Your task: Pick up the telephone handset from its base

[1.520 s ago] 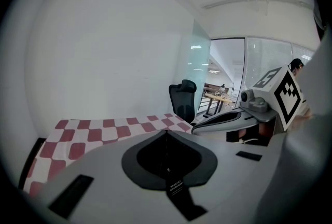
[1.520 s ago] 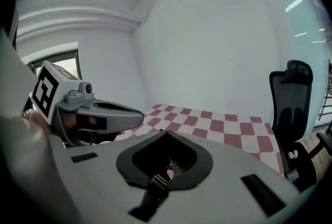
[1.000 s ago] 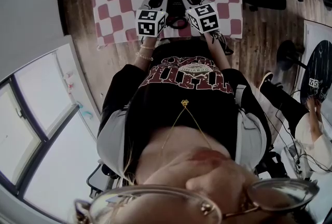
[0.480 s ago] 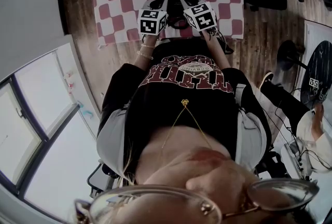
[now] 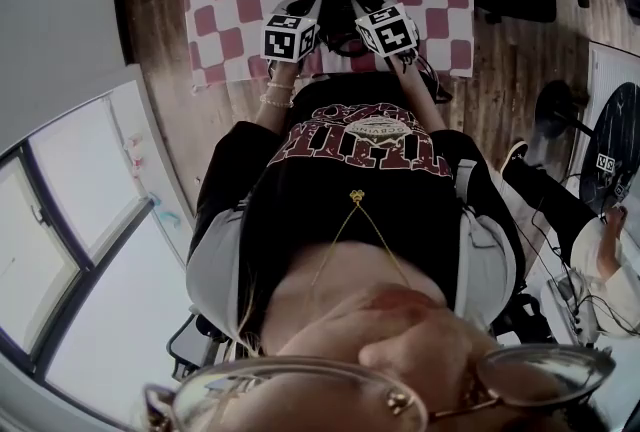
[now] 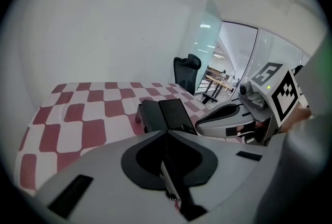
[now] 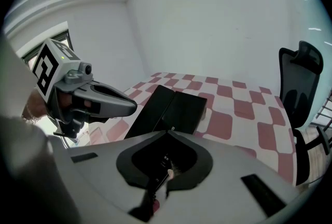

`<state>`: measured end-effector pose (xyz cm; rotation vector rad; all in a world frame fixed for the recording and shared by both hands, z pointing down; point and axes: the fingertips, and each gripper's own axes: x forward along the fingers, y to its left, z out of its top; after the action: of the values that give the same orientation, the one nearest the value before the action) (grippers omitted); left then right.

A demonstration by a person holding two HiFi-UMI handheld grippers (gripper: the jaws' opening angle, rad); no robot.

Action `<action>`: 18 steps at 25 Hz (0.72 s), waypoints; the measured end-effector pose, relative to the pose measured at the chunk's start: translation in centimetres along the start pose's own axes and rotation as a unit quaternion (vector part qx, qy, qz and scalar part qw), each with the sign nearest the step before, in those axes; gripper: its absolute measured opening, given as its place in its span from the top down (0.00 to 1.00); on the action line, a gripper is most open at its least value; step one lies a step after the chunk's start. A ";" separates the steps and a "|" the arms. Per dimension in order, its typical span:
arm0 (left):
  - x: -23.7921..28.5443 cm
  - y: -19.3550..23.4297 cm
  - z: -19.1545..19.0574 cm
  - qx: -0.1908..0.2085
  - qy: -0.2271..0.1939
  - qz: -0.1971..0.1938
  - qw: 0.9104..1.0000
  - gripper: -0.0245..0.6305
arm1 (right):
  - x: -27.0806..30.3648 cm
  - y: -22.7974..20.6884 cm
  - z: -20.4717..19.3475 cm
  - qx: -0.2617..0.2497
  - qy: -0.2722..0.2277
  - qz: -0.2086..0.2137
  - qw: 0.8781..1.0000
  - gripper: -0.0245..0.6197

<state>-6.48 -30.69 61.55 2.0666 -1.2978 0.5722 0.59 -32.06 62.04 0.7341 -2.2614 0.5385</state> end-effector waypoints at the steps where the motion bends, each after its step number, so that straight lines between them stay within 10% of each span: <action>1: 0.0 0.1 -0.2 -0.002 0.003 -0.004 1.000 0.95 | 0.1 0.0 -0.1 -0.001 0.002 -0.001 1.000 0.93; 18: 1.3 1.3 -1.7 -0.020 0.053 -0.069 0.996 0.83 | 0.6 -1.0 -0.2 0.021 0.006 -0.015 1.000 0.93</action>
<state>-7.14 -30.75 63.95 2.0462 -1.0868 0.5819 0.92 -32.97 62.78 0.7822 -2.2298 0.5768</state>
